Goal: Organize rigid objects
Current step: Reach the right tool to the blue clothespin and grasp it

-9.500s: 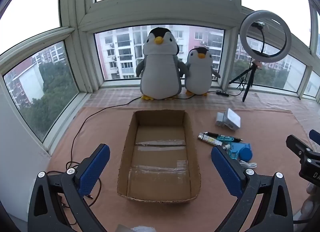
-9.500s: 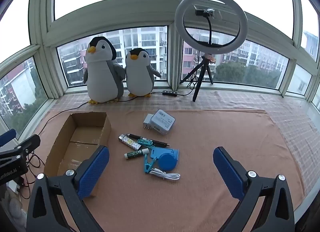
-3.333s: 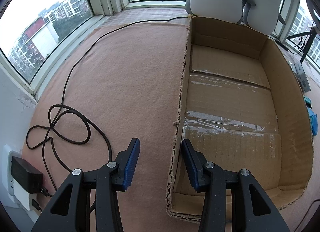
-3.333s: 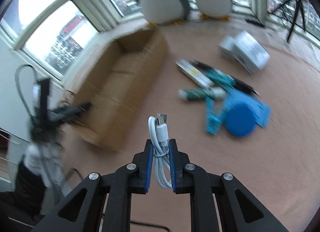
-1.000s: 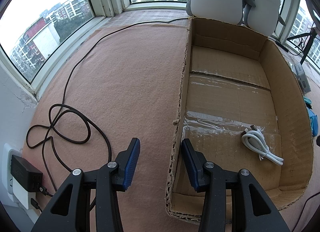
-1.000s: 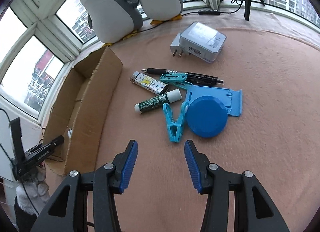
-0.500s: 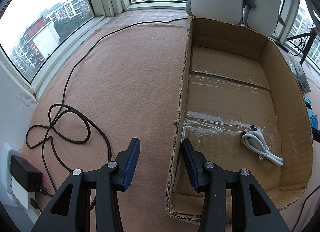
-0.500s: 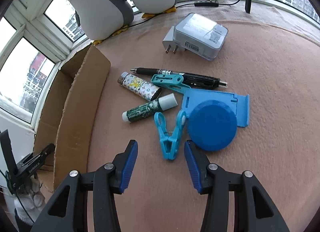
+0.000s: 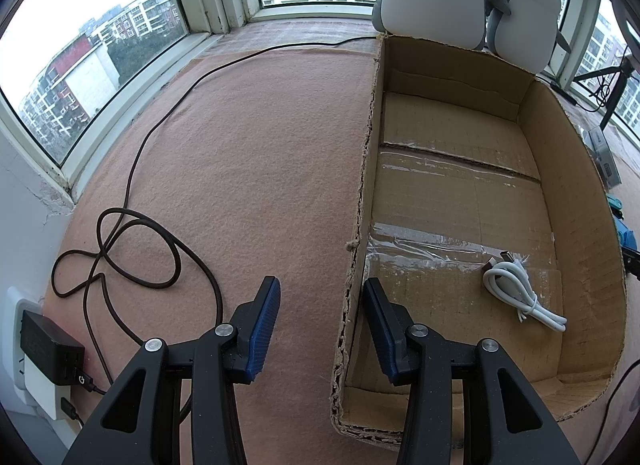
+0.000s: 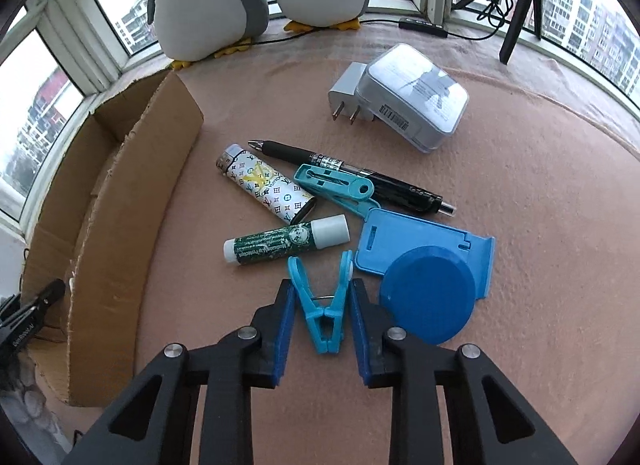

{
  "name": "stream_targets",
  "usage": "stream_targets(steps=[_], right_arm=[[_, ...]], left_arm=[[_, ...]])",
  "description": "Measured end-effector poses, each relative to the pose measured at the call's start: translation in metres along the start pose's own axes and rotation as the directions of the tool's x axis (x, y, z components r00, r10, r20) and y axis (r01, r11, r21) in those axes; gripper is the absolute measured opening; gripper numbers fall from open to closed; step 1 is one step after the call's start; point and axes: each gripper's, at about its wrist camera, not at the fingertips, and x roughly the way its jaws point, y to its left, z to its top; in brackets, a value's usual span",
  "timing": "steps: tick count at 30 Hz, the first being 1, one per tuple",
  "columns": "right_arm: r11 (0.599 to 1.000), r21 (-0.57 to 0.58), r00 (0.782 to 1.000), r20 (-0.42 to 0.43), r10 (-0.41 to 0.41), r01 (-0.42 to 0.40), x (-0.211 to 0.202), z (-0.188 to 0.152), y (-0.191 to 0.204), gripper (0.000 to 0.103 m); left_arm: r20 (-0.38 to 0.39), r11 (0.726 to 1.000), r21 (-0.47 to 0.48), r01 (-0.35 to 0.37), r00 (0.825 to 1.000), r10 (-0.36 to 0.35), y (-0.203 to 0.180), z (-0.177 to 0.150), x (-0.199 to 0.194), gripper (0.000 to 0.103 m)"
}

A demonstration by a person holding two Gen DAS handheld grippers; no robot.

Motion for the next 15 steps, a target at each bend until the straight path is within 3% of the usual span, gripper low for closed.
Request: stream_targets(steps=[7,15], right_arm=[[0.999,0.014,1.000,-0.002,0.029,-0.029,-0.006,-0.004,-0.002,0.024],[0.991,0.003,0.989,0.071,0.131,-0.131,-0.050,-0.006,0.018,0.024]], left_arm=[[0.000,1.000,0.001,0.000,1.000,0.000,0.000,0.000,0.000,0.047],[0.001,1.000,0.002,-0.001,1.000,0.001,0.000,-0.001,0.000,0.047]])
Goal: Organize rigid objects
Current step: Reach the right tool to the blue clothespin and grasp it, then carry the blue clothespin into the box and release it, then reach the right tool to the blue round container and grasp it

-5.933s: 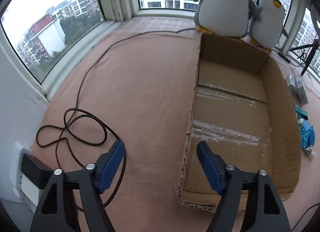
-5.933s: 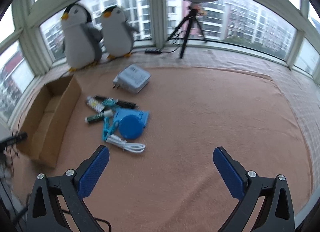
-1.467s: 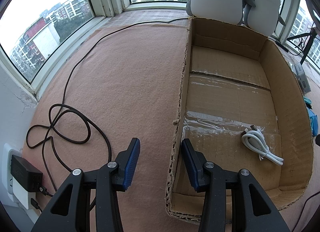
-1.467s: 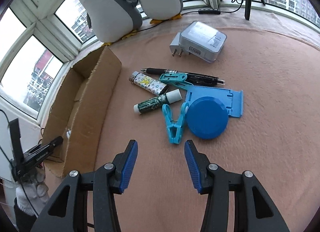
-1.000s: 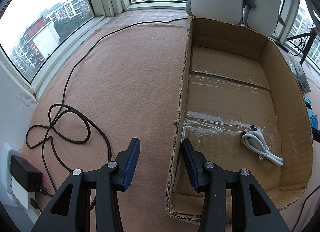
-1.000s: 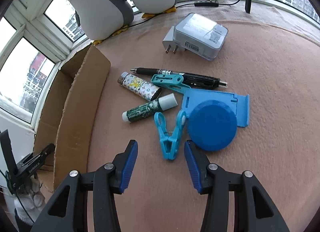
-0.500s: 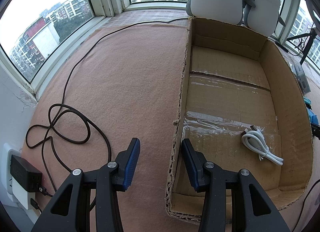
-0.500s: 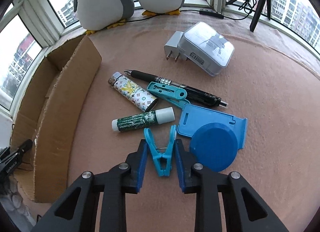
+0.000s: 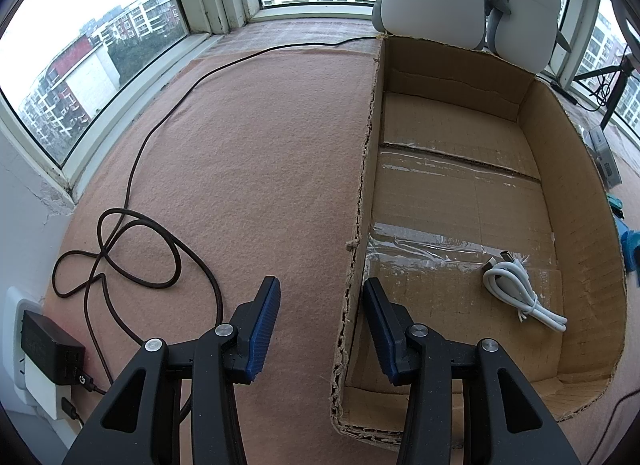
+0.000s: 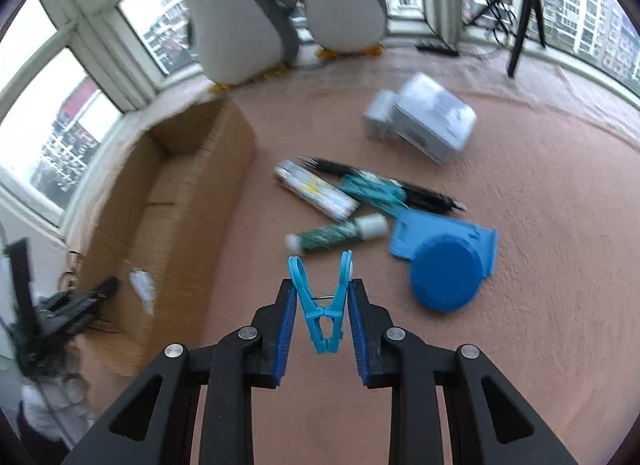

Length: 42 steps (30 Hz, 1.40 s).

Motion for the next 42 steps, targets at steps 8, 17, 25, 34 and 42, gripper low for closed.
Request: stream_targets(steps=[8,17,25,34,42], right_arm=[[0.988,-0.132,0.994,0.061,0.095,-0.086,-0.019,0.021,0.068,0.024],[0.961,-0.260,0.993,0.045,0.108,-0.093,0.004,0.030,0.127,0.024],[0.952,-0.296,0.996,0.019,0.086,-0.076,0.024,0.033,0.144,0.024],[0.945,-0.321,0.998,0.018,0.067,-0.057,0.033,0.032,0.153,0.026],[0.945,-0.322,0.997,0.034,0.067,-0.052,0.029,0.032,0.153,0.061]], left_arm=[[0.001,1.000,-0.002,0.001,1.000,-0.001,0.000,0.001,0.000,0.047],[0.001,1.000,-0.003,0.001,1.000,-0.001,-0.001,0.001,0.000,0.047],[0.002,1.000,-0.002,0.001,1.000,-0.001,0.000,0.001,0.000,0.047],[0.004,1.000,-0.001,-0.001,1.000,0.001,-0.001,0.001,0.001,0.047],[0.005,1.000,-0.001,-0.004,1.000,0.004,-0.001,0.001,0.001,0.047]])
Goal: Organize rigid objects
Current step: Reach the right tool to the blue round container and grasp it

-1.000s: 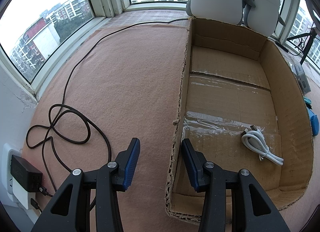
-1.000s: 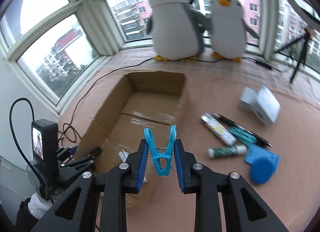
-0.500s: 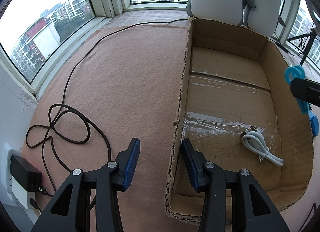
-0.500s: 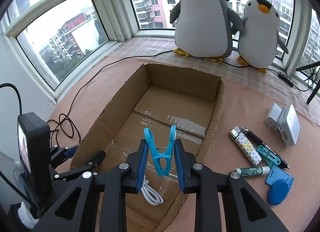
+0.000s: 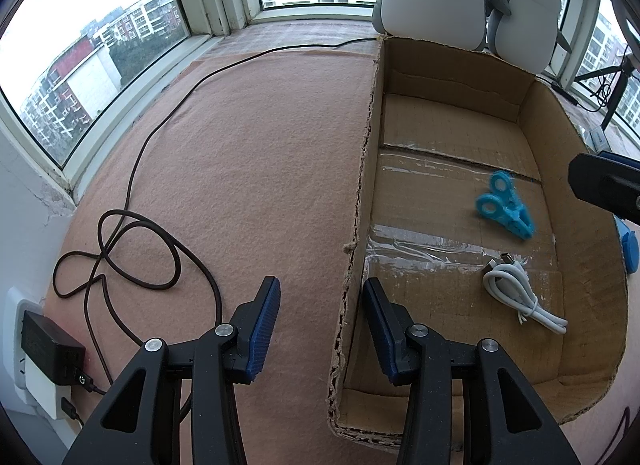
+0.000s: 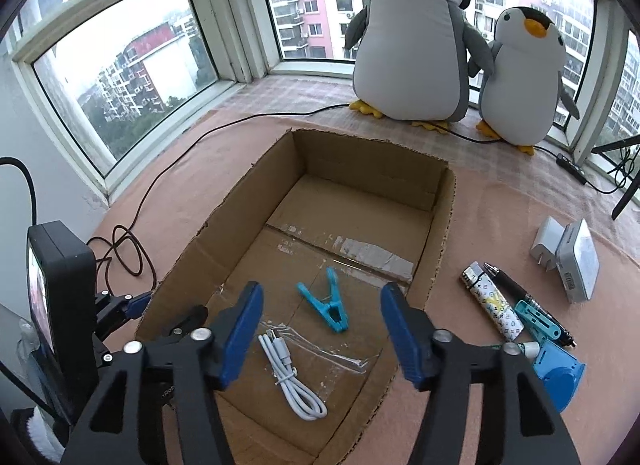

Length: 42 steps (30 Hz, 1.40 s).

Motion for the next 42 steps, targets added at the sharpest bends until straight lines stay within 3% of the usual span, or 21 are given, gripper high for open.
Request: stream_targets(steps=[11,21,27,42], right_arm=[[0.996,0.093,0.998,0.057,0.008,-0.014,-0.041,-0.021,-0.037,0.064],[0.960,0.273,0.994,0.063,-0.090,0.069,-0.074,-0.076,-0.138,0.064],[0.961,0.259,0.993,0.035,-0.109,0.096,-0.066,-0.089,-0.173,0.064],[0.966,0.229,0.992,-0.054,-0.111,0.121,-0.026,-0.087,-0.203,0.064]], left_arm=[[0.000,1.000,0.000,0.000,1.000,0.000,0.000,0.000,0.000,0.047],[0.002,1.000,0.002,0.000,1.000,0.000,-0.001,-0.001,0.001,0.047],[0.002,1.000,0.006,-0.003,1.000,0.003,-0.002,-0.002,0.001,0.047],[0.002,1.000,0.008,-0.006,1.000,0.006,-0.002,-0.002,0.001,0.047]])
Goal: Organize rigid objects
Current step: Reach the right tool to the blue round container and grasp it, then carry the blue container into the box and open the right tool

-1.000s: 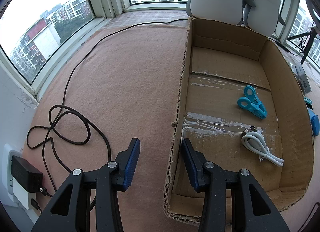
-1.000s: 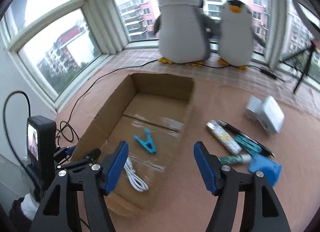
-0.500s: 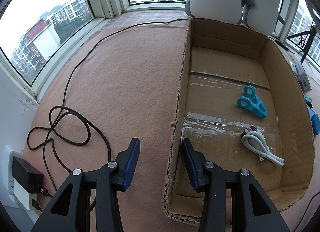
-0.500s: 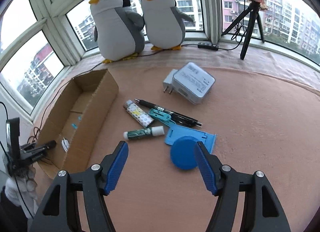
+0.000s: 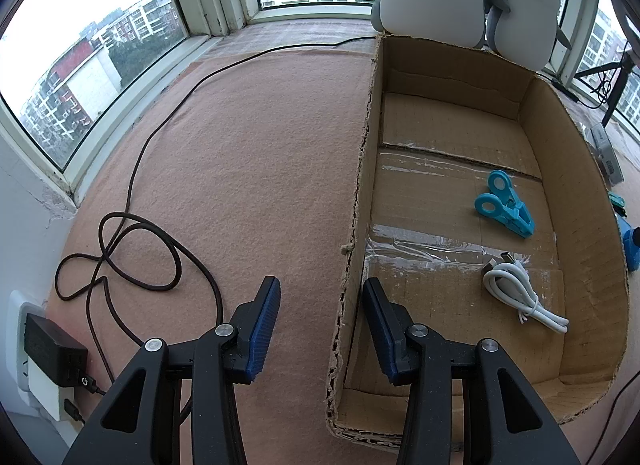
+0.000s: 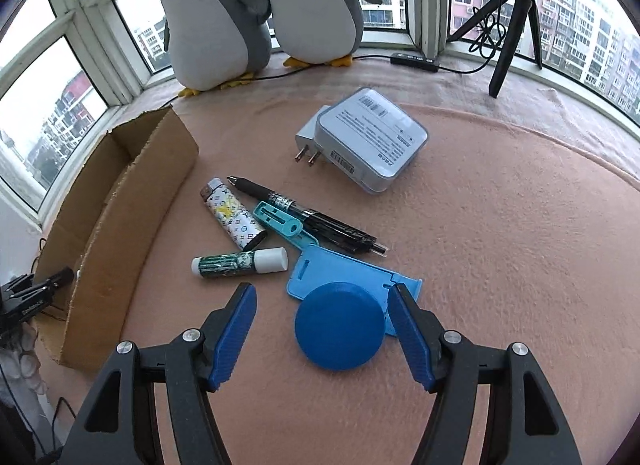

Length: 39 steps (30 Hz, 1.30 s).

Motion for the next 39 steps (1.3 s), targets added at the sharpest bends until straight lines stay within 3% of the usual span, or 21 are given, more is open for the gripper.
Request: stream_targets(steps=[16,22,24,26,39], right_arm=[[0.994,-0.112,0.997,-0.071,-0.025,0.017,0.010,-0.017,0.024,0.064],[0.984,-0.159,0.994,-0.067,-0.089,0.077,0.013,-0.030,0.035,0.057],[0.982,-0.165,0.993,-0.064,-0.099,0.087,0.011,-0.032,0.037,0.050],[0.983,-0.161,0.994,-0.062,-0.095,0.084,0.010,-0.032,0.037,0.046],[0.991,-0.119,0.998,-0.027,-0.059,0.055,-0.006,-0.035,0.046,0.046]], left_arm=[[0.001,1.000,0.001,-0.001,1.000,0.001,0.001,-0.002,0.000,0.047],[0.001,1.000,-0.001,0.000,1.000,0.000,0.001,-0.002,0.000,0.047],[0.002,1.000,-0.002,0.001,1.000,-0.001,0.001,-0.002,0.000,0.047],[0.003,1.000,-0.003,0.001,1.000,-0.001,0.001,-0.002,-0.001,0.047],[0.002,1.000,-0.002,0.001,1.000,-0.001,0.001,-0.002,-0.001,0.047]])
